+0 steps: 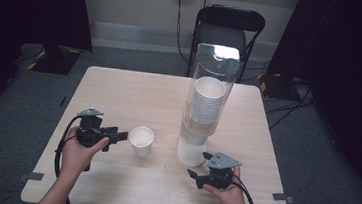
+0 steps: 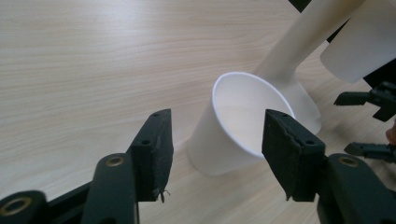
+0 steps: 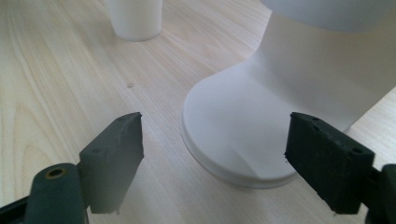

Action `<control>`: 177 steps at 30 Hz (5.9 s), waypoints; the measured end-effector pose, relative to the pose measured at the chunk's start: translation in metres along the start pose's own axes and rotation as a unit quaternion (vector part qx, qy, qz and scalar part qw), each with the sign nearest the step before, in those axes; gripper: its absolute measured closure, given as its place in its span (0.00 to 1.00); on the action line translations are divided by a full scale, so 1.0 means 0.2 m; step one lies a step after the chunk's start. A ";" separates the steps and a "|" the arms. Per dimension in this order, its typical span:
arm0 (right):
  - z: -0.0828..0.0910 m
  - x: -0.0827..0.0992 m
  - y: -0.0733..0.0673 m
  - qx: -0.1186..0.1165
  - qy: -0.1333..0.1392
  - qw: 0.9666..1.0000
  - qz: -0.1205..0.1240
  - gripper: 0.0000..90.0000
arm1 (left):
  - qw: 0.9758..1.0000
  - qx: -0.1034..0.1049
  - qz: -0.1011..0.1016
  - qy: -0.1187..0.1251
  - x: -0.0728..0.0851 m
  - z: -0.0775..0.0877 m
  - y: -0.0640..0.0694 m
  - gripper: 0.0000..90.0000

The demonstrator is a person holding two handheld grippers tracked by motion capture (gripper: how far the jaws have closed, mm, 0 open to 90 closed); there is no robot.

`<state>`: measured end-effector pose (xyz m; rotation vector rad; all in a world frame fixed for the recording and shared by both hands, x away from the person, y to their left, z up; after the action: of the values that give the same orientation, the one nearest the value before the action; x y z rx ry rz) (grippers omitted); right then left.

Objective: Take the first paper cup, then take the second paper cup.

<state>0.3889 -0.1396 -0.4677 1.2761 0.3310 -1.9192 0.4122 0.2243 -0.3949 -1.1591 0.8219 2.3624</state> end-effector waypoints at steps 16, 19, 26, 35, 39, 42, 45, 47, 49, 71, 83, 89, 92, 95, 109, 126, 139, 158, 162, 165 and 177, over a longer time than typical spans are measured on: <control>0.01 0.01 0.04 0.011 -0.009 1.000 -0.023 0.17 | 0.996 -0.016 -0.080 -0.048 0.37 -0.06 -0.15 0.31; 0.01 0.01 0.05 0.010 -0.014 0.999 -0.038 0.16 | 0.992 -0.021 -0.106 -0.059 0.41 -0.09 -0.16 0.27; 0.03 0.02 0.08 0.019 -0.011 0.998 -0.052 0.16 | 0.989 -0.019 -0.129 -0.067 0.45 -0.13 -0.15 0.23; 0.04 0.00 0.13 0.029 -0.001 0.997 -0.073 0.16 | 0.980 -0.041 -0.185 -0.066 0.48 -0.16 -0.13 0.17; 0.06 -0.06 0.15 0.030 0.016 0.997 -0.071 0.17 | 0.980 -0.044 -0.185 -0.065 0.48 -0.16 -0.13 0.16; 0.05 -0.08 0.17 0.035 0.019 0.997 -0.071 0.17 | 0.980 -0.044 -0.182 -0.065 0.48 -0.16 -0.12 0.16; 0.05 -0.09 0.18 0.036 0.018 0.996 -0.076 0.17 | 0.979 -0.048 -0.185 -0.066 0.49 -0.16 -0.12 0.16; 0.04 -0.11 0.18 0.036 0.024 0.996 -0.076 0.17 | 0.979 -0.049 -0.185 -0.066 0.48 -0.16 -0.12 0.16; 0.03 -0.12 0.18 0.031 0.022 0.996 -0.084 0.17 | 0.979 -0.047 -0.185 -0.067 0.48 -0.16 -0.12 0.15; -0.08 -0.35 0.19 0.026 0.077 0.992 -0.093 0.23 | 0.979 -0.047 -0.185 -0.067 0.48 -0.16 -0.12 0.15; -0.09 -0.34 0.20 0.040 0.088 0.992 -0.083 0.35 | 0.979 -0.047 -0.185 -0.066 0.49 -0.16 -0.12 0.15; -0.09 -0.32 0.21 0.034 0.101 0.991 -0.080 0.37 | 0.979 -0.047 -0.185 -0.066 0.49 -0.16 -0.12 0.15; -0.09 -0.31 0.21 0.033 0.104 0.991 -0.078 0.38 | 0.979 -0.047 -0.185 -0.066 0.49 -0.16 -0.12 0.15; -0.09 -0.31 0.21 0.033 0.106 0.991 -0.081 0.38 | 0.979 -0.047 -0.185 -0.066 0.49 -0.16 -0.12 0.15; -0.20 -0.08 0.21 0.026 0.013 0.995 -0.096 0.40 | 0.980 -0.044 -0.182 -0.065 0.49 -0.16 -0.12 0.15; -0.05 0.02 0.31 0.031 -0.017 0.997 -0.073 0.38 | 0.980 -0.041 -0.185 -0.065 0.48 -0.16 -0.12 0.14; 0.01 0.06 0.47 0.084 0.001 0.989 -0.118 0.37 | 0.980 -0.042 -0.185 -0.065 0.48 -0.16 -0.12 0.14; -0.07 0.08 0.58 0.111 -0.023 0.984 -0.134 0.36 | 0.980 -0.042 -0.184 -0.065 0.48 -0.16 -0.12 0.14; -0.08 0.10 0.58 0.110 -0.031 0.984 -0.137 0.36 | 0.980 -0.041 -0.185 -0.065 0.48 -0.16 -0.12 0.14; -0.08 0.11 0.58 0.110 -0.037 0.984 -0.139 0.35 | 0.980 -0.042 -0.185 -0.066 0.48 -0.16 -0.12 0.14; -0.08 0.12 0.58 0.114 -0.047 0.983 -0.134 0.35 | 0.980 -0.042 -0.185 -0.065 0.48 -0.16 -0.12 0.14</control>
<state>0.4802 -0.2174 -0.4713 1.3351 0.2493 -2.2915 0.3885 0.2297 -0.4970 -1.0685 0.4228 2.1501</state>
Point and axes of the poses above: each handheld gripper's, and its own axes: z roughly backward along the jaws, x roughly out of its underside, y roughly to its right, the point moved 4 cm from there along -z, roughly forward along the jaws, and after that the axes turned 3 degrees about x, right-handed, at the moved point
